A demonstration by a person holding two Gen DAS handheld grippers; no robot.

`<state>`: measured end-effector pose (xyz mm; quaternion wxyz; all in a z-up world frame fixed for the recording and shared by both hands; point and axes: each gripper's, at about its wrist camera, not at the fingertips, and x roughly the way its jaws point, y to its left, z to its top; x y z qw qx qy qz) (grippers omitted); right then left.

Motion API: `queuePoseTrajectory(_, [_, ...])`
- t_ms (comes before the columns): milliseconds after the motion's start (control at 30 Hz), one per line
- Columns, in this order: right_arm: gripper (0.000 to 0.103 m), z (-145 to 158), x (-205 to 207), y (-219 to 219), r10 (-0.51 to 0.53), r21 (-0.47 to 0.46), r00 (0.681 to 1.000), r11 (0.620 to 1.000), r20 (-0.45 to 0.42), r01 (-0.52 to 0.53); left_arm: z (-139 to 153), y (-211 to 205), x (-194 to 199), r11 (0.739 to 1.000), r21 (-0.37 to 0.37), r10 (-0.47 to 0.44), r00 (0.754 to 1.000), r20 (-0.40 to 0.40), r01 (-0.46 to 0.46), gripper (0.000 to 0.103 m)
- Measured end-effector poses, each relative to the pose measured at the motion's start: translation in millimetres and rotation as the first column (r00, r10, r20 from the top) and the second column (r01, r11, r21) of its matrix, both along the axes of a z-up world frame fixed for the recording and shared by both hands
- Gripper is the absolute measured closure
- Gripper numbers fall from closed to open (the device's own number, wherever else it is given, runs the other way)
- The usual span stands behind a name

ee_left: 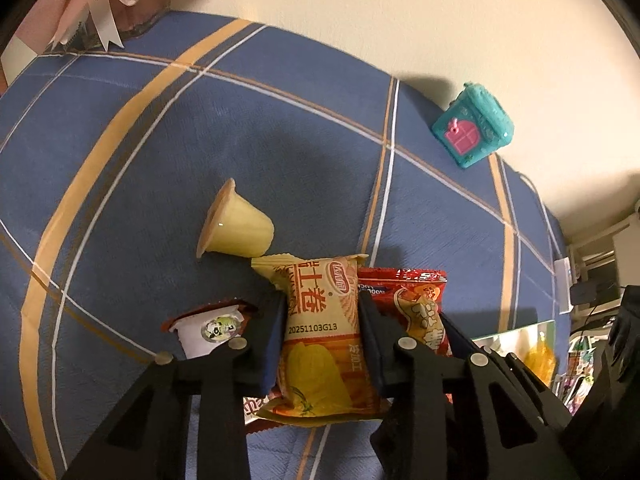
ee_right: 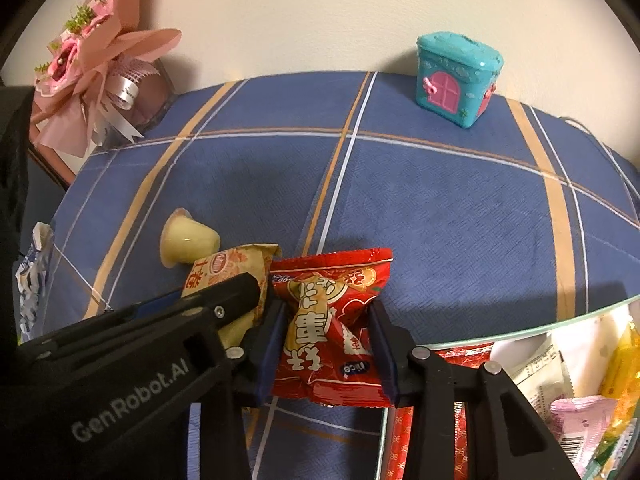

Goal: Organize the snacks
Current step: 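Carry the bread roll packet with the left tool while the right carries the chip bag over the tray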

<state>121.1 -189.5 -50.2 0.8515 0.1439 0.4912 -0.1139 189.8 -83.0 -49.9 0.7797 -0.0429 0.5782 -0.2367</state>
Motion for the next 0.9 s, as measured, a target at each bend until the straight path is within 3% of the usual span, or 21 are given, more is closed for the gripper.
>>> queuePoseTrajectory(400, [0.060, 37, -19, -8, -0.024, 0.011, 0.998, 1.000, 0.057, 0.024, 35, 8, -12, 1.000, -0.027, 0.010, 0.999, 0.048, -0.009, 0.067])
queuePoseTrajectory(667, [0.060, 57, -49, -34, -0.098, 0.003, 0.993, 0.995, 0.062, 0.098, 56, -1, -32, 0.999, -0.041, -0.008, 0.998, 0.068, 0.011, 0.067])
queuePoseTrajectory(900, [0.060, 75, -85, -67, -0.197, 0.000, 0.979, 0.980, 0.060, 0.198, 67, -22, -63, 0.996, -0.030, -0.081, 0.993, 0.083, 0.083, 0.067])
